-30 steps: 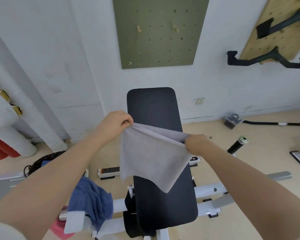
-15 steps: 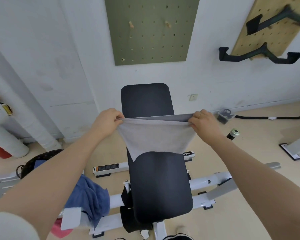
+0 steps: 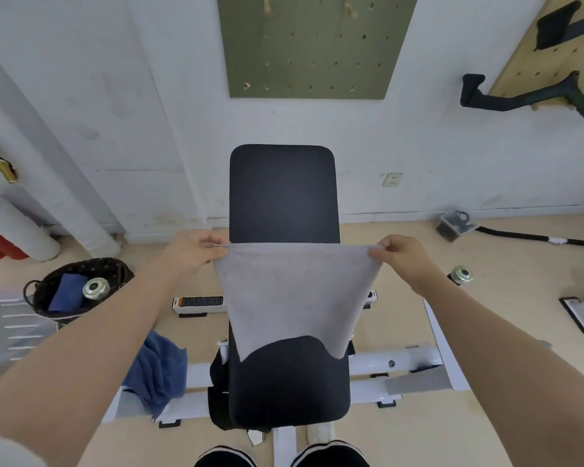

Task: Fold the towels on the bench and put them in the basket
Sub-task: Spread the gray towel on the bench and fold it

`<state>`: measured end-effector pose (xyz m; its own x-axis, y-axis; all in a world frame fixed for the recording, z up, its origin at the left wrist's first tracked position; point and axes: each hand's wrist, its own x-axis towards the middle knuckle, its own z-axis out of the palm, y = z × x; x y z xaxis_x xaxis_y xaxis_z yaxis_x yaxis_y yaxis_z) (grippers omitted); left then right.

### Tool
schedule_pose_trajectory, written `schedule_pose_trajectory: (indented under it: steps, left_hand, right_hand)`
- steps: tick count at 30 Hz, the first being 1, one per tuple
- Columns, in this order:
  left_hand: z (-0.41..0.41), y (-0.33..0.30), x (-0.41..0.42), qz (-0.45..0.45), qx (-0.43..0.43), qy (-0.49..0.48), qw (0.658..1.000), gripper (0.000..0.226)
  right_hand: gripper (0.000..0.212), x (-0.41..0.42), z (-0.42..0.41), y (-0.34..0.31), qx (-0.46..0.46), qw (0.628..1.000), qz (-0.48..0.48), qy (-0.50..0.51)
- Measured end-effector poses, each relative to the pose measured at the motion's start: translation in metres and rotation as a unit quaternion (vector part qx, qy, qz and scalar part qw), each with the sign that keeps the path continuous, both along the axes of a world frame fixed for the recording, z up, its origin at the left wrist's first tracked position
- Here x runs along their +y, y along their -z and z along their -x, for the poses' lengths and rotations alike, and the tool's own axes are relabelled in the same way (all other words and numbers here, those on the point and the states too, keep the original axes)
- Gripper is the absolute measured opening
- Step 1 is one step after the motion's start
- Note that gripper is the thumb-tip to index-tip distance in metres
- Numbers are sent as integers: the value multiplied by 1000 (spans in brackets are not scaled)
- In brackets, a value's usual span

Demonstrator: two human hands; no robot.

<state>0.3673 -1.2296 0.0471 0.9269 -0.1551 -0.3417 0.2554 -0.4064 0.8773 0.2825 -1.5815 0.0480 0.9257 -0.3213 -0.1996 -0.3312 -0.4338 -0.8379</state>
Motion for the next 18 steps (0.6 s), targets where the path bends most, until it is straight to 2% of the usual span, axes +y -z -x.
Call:
schedule_pose_trajectory:
  steps: [3,6,7,9,12,14,18]
  left_hand:
    - [-4,8,-9,-43,-17,11,999,21]
    - [-13,9,-21,-76,-62,4,995,26]
    - [-17,8,-25,-81,-75,-2,994,30]
    - [-26,3,-33,-72,-101,-23,992,37]
    - [-33,-7,-43,-30,-134,-62,989,36]
    - [-34,-10,-47,-19,-147,-63,987,36]
    - [-32,-1,-40,26,-76,-31,996,38]
  right_hand:
    - [23,-11,-17,8,5,999,0,-42]
    - [24,-23,-45,11,9,981,151,-122]
    - [21,-26,-55,10,-6,971,198,-131]
    - [16,-30,-72,2,-50,968,225,-101]
    - [21,-34,-86,-9,-86,985,146,-44]
    - [27,-36,-87,-10,-82,993,71,-42]
    - [34,-40,-77,-8,-36,992,-106,-59]
